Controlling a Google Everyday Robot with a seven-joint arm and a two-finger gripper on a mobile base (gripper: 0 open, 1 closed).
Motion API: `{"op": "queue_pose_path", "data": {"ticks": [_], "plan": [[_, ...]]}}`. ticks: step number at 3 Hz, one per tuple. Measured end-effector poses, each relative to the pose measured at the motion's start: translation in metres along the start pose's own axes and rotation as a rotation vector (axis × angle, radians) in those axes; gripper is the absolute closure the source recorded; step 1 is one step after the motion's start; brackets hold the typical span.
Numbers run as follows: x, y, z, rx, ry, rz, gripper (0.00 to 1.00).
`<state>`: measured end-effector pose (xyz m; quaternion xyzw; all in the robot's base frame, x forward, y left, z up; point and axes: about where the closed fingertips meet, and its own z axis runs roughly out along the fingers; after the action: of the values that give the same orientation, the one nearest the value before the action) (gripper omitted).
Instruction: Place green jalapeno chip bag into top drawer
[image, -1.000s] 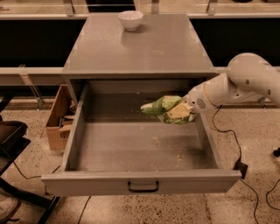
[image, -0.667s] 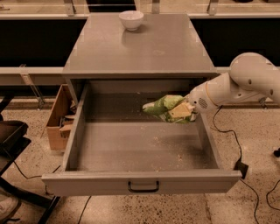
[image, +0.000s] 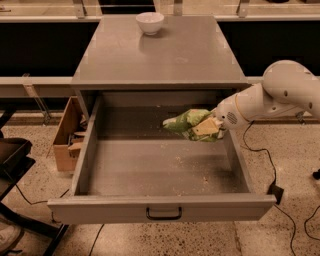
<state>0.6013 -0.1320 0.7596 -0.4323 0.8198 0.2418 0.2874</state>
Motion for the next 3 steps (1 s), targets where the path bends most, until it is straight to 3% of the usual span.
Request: {"op": "queue_pose_path", "data": {"ticks": [2, 3], "plan": [[0.0000, 0.0000, 0.0001, 0.000, 0.000, 0.000, 0.00], [0.0000, 0.0000, 0.0000, 0.000, 0.000, 0.000, 0.00]]}}
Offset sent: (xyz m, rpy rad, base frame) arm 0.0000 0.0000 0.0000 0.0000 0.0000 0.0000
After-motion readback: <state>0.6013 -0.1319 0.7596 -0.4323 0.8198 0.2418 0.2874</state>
